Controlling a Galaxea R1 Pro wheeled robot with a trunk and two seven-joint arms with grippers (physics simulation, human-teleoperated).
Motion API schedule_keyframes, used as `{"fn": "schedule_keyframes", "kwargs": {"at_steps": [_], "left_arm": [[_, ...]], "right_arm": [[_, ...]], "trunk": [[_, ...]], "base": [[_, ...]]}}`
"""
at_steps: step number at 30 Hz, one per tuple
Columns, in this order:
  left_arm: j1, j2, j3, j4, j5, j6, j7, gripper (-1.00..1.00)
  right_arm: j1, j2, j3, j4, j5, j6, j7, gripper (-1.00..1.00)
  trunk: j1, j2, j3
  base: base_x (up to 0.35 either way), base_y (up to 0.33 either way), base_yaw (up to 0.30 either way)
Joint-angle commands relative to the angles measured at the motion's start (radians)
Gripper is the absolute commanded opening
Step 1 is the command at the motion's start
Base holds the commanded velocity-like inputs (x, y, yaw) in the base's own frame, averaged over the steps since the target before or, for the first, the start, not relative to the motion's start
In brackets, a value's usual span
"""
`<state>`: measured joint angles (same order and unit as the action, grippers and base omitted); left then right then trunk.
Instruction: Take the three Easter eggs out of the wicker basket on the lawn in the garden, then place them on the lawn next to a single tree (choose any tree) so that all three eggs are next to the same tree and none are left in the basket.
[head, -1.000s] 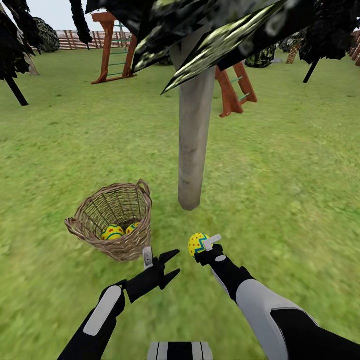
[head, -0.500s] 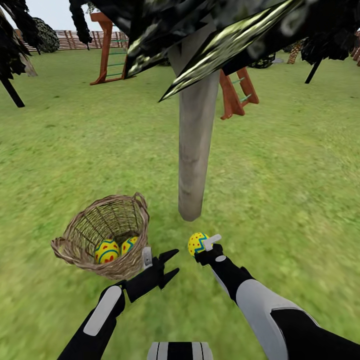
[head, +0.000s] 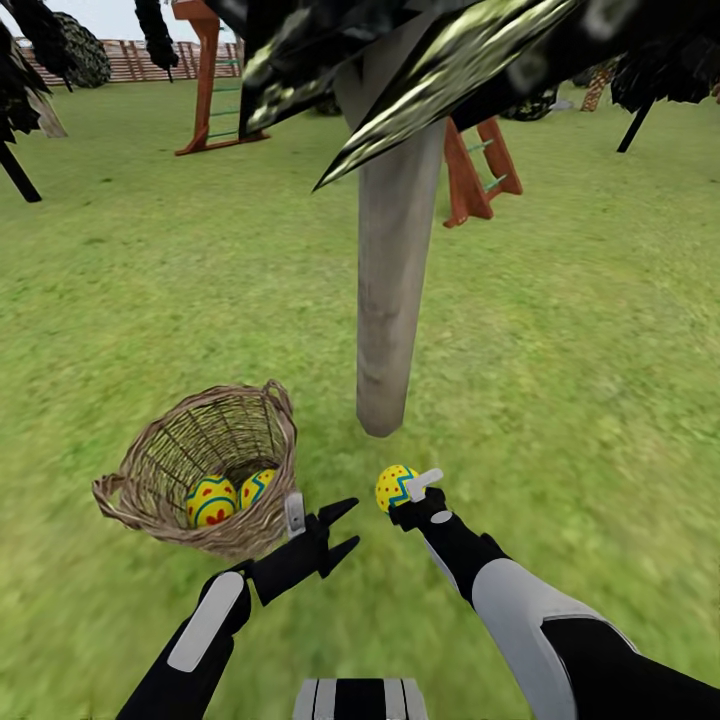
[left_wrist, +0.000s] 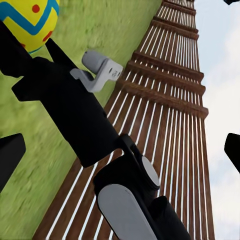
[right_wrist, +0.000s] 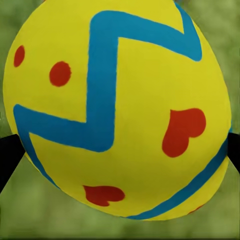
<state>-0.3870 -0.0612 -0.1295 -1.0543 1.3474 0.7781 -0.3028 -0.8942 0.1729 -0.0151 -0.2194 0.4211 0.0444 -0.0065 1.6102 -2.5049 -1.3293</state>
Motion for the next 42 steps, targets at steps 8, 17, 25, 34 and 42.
{"fn": "schedule_keyframes", "kwargs": {"at_steps": [8, 17, 25, 34, 42], "left_arm": [[-0.001, 0.0, 0.001, 0.0, 0.001, 0.004, -0.002, 1.0], [-0.001, 0.0, 0.001, 0.0, 0.001, 0.004, -0.002, 1.0], [-0.001, 0.0, 0.001, 0.0, 0.001, 0.004, -0.002, 1.0], [-0.001, 0.0, 0.001, 0.0, 0.001, 0.004, -0.002, 1.0], [-0.001, 0.0, 0.001, 0.0, 0.001, 0.004, -0.002, 1.0]], "right_arm": [[0.0, 0.0, -0.002, -0.002, 0.006, 0.008, 0.0, -1.0], [0.0, 0.0, -0.002, -0.002, 0.005, 0.008, 0.0, -1.0], [0.0, 0.0, -0.002, -0.002, 0.005, 0.005, 0.001, -1.0], [0.0, 0.0, -0.002, -0.002, 0.005, 0.005, 0.002, -1.0], [0.0, 0.0, -0.002, -0.002, 0.006, 0.003, 0.002, -1.0]], "trunk": [[0.003, -0.002, -0.032], [0.007, -0.004, -0.066], [0.011, -0.006, -0.097], [0.015, -0.008, -0.132], [0.019, -0.01, -0.163]], "base": [[0.0, 0.0, 0.0], [0.0, 0.0, 0.0], [0.0, 0.0, 0.0], [0.0, 0.0, 0.0], [0.0, 0.0, 0.0]]}}
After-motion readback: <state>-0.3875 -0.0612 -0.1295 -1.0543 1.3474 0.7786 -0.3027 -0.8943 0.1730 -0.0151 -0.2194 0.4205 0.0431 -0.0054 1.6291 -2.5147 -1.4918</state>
